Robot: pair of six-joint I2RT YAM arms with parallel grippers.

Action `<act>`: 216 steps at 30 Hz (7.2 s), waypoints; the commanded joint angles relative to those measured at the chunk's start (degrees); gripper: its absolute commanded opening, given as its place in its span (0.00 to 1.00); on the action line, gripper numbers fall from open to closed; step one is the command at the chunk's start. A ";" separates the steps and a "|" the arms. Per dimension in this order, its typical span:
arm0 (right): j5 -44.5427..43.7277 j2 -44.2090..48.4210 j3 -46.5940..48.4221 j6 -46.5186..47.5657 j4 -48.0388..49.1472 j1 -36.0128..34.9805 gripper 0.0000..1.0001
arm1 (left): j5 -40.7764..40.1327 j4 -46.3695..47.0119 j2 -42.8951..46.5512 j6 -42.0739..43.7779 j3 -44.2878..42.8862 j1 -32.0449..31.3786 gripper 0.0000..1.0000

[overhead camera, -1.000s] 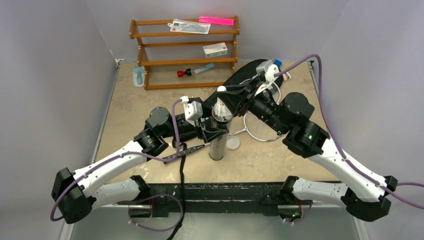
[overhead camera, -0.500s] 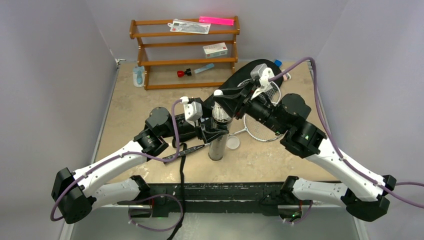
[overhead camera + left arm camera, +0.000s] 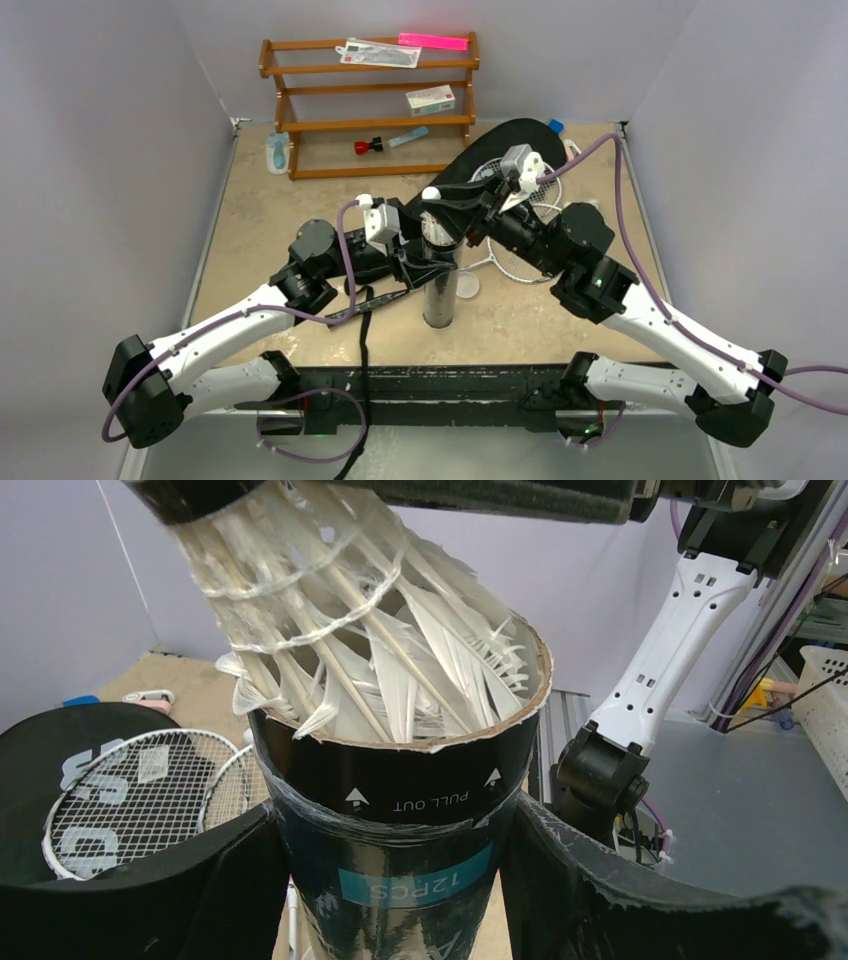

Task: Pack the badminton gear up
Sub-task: Place the shuttlecock at the shuttle tube, then adjust the shuttlecock in the shuttle tube, then pick up the shuttlecock at the center of the board.

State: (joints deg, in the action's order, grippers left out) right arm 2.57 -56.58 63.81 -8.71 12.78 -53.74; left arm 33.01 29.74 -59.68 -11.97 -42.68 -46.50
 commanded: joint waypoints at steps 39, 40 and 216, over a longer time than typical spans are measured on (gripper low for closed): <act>-2.66 4.64 8.26 -0.25 -11.92 0.11 0.83 | 2.53 -0.14 0.63 0.78 -2.05 -0.17 0.52; -2.66 3.90 10.01 -0.02 -13.35 0.10 0.83 | 2.57 -0.26 0.62 0.80 -2.19 -0.17 0.52; -43.74 -54.88 20.60 -81.00 -48.34 53.52 0.87 | -15.06 -14.24 6.92 7.25 -1.76 0.49 0.52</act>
State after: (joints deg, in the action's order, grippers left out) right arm -36.75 -109.56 80.66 -85.10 -32.01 -1.19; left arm 16.58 17.50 -52.75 -2.44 -43.20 -46.15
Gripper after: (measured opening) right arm 0.866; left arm 0.644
